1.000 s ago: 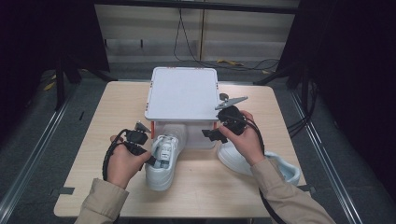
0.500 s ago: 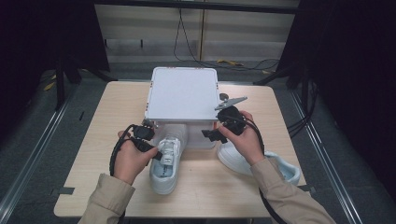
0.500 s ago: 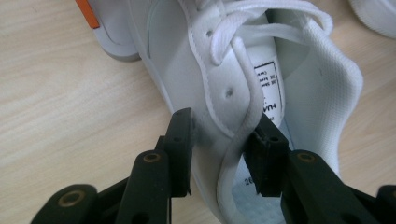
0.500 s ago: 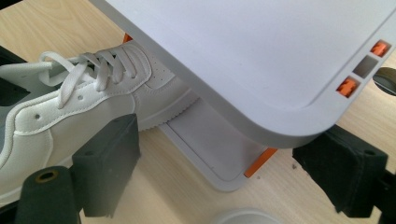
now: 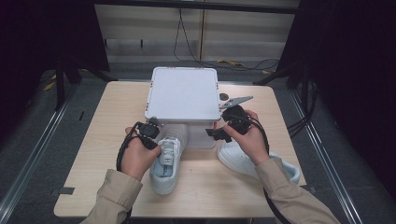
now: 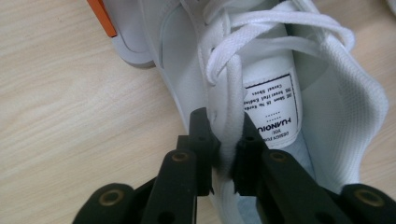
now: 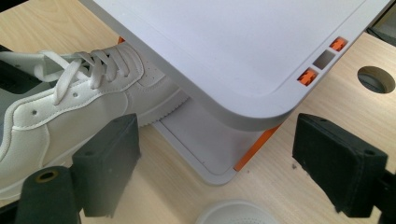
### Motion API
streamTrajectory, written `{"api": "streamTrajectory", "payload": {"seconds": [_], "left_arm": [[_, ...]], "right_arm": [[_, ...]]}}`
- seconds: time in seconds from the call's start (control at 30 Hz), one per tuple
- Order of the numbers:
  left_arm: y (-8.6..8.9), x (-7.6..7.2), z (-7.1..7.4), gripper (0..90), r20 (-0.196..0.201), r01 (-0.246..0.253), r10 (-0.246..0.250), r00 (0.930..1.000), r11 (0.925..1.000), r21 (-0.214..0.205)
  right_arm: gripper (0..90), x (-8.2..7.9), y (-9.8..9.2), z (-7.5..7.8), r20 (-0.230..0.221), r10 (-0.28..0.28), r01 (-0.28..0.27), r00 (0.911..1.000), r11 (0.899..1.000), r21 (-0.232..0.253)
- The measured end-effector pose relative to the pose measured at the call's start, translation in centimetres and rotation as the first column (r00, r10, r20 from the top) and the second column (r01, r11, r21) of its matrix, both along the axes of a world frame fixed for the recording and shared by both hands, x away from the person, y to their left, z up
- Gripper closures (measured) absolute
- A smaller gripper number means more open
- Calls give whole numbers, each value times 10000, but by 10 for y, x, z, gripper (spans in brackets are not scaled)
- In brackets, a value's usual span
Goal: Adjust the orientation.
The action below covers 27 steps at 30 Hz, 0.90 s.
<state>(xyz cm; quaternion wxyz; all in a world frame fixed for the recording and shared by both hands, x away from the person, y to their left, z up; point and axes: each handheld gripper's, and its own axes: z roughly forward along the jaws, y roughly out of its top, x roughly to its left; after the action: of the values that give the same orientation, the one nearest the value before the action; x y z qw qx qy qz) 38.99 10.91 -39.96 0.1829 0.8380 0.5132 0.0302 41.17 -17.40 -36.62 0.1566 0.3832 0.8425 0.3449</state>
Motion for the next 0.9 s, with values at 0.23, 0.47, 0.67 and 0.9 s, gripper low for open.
{"api": "streamTrajectory", "payload": {"seconds": [0.23,0.47,0.67,0.9], "left_arm": [[11,5,10,843,-112,-701,695,9975,9950,-714],[19,12,14,845,84,-1612,1645,9863,9745,-1559],[22,19,4,840,234,-2310,2386,9708,9570,-1755],[19,20,-2,803,180,-2214,2268,9738,9630,-1538]], "right_arm": [[147,1,-1,1,39,-22,22,10000,10000,15],[146,1,-1,3,113,0,-1,9999,9999,100],[146,1,-5,6,162,-20,19,9999,10000,69],[147,2,-9,16,241,-82,83,9997,10000,-36]]}}
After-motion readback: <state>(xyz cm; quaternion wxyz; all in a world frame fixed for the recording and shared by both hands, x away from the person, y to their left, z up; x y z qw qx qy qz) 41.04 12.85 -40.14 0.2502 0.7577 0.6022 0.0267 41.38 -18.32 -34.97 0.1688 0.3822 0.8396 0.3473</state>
